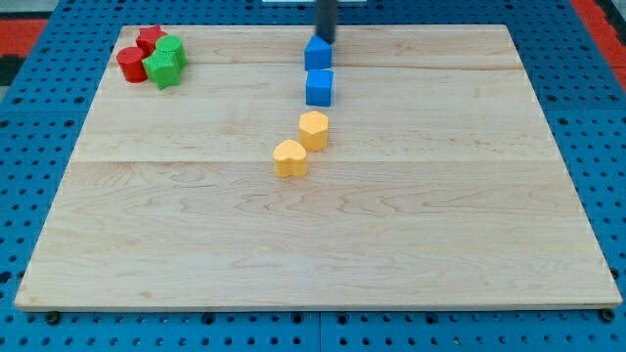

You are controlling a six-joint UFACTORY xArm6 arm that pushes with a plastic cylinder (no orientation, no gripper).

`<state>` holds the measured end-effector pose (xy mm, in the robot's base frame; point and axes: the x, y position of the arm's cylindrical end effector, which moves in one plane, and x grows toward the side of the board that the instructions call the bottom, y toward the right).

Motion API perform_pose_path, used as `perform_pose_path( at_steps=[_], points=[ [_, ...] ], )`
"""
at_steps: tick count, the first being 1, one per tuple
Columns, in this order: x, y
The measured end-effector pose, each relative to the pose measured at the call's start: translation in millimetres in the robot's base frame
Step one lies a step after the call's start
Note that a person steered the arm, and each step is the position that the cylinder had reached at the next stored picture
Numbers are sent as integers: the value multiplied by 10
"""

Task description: Push the blue triangle parallel to the right of the green star

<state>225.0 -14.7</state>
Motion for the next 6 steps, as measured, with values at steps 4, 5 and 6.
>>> perform_pose_path(
  at_steps=[4, 5, 6],
  points=[
    [251, -57],
    [252, 128],
    [253, -295]
  ],
)
